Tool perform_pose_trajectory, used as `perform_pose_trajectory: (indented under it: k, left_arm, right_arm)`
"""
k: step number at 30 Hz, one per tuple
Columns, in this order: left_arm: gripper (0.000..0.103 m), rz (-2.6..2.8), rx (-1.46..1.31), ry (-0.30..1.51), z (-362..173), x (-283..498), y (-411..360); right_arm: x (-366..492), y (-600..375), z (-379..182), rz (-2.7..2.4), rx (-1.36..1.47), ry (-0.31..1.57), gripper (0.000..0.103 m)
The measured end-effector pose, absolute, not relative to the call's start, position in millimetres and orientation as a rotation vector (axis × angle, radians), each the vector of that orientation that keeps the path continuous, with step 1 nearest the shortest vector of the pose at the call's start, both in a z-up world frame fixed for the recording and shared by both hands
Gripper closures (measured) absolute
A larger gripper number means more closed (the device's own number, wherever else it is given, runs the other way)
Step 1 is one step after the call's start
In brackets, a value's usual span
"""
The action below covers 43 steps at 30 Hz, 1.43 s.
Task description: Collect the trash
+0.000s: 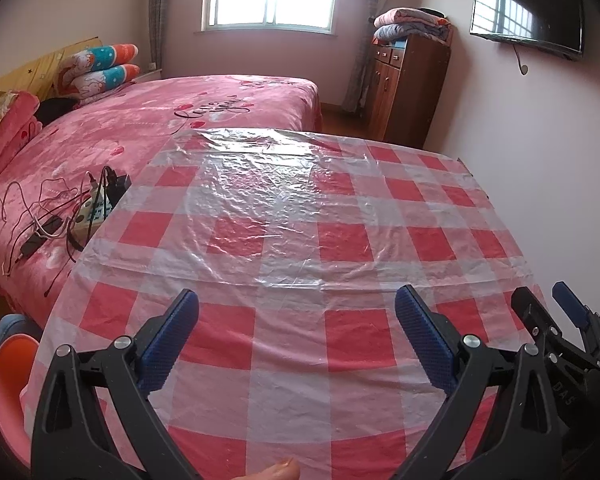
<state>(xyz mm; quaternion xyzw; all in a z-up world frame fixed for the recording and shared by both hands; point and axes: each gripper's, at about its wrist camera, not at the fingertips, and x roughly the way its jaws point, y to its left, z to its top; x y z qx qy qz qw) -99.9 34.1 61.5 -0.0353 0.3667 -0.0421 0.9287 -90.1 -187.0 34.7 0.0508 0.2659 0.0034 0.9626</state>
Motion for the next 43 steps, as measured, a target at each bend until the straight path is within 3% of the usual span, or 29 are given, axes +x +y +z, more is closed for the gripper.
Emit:
perform_pose_trajectory:
  k: [29, 43]
  left_arm:
    - [0.004, -0.109, -0.070, 0.746, 49.0, -98.2, 30.7]
    - [0.004, -0.079, -0.080, 0.942, 8.3, -41.8, 32.6]
  right_arm:
    - [-81.6, -180.8, 28.1, 0.034, 0.086, 0.578, 0.010]
    - [-35.9, -167.6, 3.5, 0.075, 0.114, 0.796, 0.008]
